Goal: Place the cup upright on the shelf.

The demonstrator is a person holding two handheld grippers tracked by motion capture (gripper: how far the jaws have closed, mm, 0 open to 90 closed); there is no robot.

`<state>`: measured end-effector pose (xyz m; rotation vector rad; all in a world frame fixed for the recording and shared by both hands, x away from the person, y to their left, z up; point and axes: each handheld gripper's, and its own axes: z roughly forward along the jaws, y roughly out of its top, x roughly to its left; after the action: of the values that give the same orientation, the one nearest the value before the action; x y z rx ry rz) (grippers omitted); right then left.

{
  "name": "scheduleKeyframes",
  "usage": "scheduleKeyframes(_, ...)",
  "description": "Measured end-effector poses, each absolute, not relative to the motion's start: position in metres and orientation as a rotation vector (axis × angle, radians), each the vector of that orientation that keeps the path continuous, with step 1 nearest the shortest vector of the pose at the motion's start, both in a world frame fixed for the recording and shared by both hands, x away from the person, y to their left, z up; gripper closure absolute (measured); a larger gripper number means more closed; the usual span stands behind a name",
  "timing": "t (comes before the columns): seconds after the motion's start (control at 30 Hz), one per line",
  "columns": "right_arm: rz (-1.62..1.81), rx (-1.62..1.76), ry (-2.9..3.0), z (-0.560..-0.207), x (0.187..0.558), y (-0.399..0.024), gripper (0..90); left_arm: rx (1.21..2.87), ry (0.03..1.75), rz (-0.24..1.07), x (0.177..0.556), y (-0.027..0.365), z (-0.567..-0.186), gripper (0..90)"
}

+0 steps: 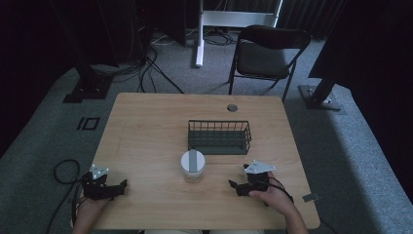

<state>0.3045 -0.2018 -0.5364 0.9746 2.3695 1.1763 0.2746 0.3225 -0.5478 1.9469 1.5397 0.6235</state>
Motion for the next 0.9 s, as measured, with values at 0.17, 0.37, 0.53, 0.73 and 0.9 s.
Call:
scheduleKeyframes(0.17, 1.198, 0.958, 2.381, -0.537, 0.305, -0.192, 11.0, 1.947, 1.540, 0.624, 0.275, 0.323, -0.548, 0.5)
scheduleKeyframes(0.37, 1.239, 0.907, 2.396, -0.535, 0.306, -0.175, 11.1, 1.947, 1.540, 0.623, 0.275, 0.323, -0.548, 0.6)
scheduleKeyframes(0.53, 1.249, 0.884, 2.404, -0.535, 0.306, -0.168, 11.1, 1.947, 1.540, 0.623, 0.275, 0.323, -0.548, 0.5)
scheduleKeyframes(0.73, 1.284, 0.841, 2.417, -0.534, 0.305, -0.152, 11.3, 1.947, 1.540, 0.624, 0.275, 0.323, -0.548, 0.5)
scheduleKeyframes(0.9, 1.302, 0.803, 2.434, -0.533, 0.304, -0.141, 11.3, 1.947, 1.540, 0.624, 0.275, 0.323, -0.548, 0.6)
